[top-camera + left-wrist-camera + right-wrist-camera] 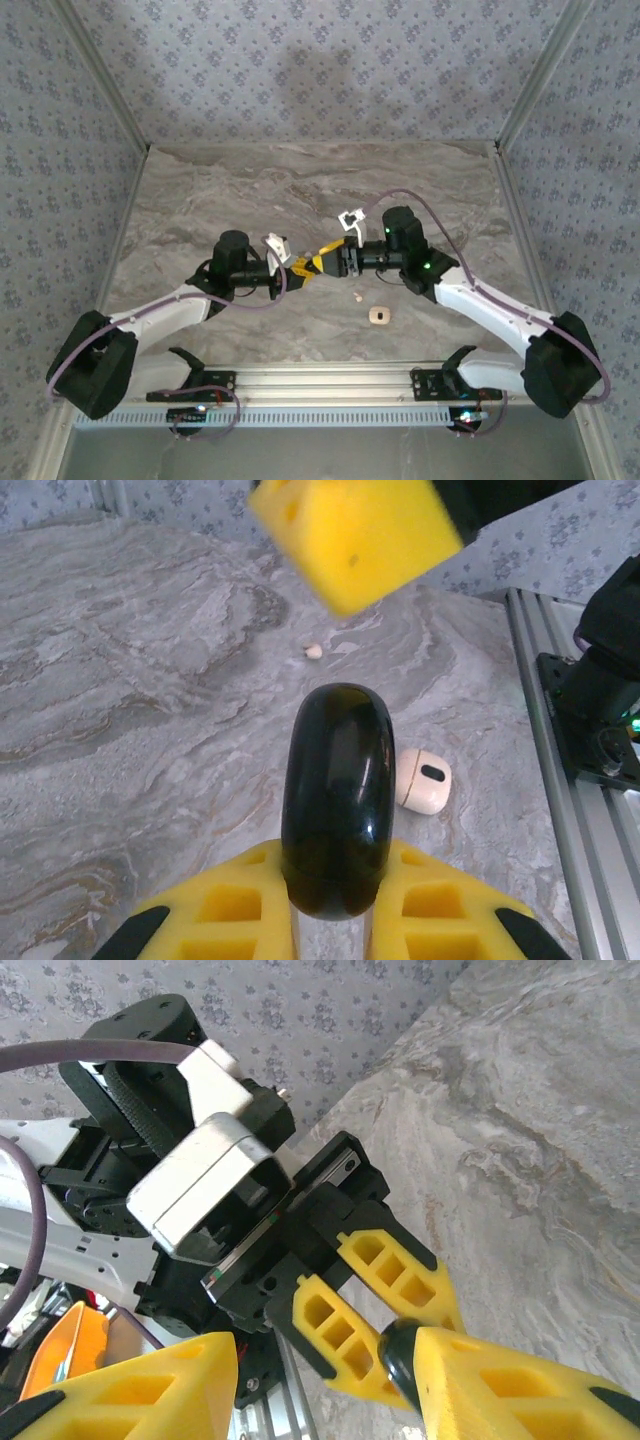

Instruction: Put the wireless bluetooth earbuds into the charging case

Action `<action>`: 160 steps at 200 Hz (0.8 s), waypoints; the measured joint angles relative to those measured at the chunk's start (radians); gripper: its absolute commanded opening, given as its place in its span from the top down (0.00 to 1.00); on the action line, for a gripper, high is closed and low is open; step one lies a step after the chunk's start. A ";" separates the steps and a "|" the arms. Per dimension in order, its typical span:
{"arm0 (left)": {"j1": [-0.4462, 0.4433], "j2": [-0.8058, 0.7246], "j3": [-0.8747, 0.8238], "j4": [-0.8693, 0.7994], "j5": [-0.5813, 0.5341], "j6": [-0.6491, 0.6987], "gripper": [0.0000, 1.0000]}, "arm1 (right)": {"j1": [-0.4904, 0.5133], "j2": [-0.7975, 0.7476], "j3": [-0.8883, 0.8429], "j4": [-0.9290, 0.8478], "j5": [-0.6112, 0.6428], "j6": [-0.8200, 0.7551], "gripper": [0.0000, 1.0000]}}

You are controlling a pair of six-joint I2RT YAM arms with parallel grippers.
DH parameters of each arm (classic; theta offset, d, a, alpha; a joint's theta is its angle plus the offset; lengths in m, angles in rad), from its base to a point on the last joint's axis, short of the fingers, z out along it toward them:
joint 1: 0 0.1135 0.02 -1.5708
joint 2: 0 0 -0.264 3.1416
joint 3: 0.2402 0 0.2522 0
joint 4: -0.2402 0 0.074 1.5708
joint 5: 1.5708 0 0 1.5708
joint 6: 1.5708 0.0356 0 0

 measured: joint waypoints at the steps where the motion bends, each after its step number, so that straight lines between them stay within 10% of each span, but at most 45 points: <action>1: 0.000 0.001 0.000 0.000 -0.003 0.000 0.89 | -0.001 -0.003 -0.002 -0.002 0.003 0.000 0.48; 92: 0.016 0.283 0.359 -0.412 -0.115 -0.208 0.90 | -0.129 -0.209 -0.128 -0.303 0.450 0.116 0.48; 160: 0.035 0.585 0.664 -0.800 -0.080 -0.395 0.90 | -0.145 -0.240 -0.167 -0.429 0.548 0.200 0.49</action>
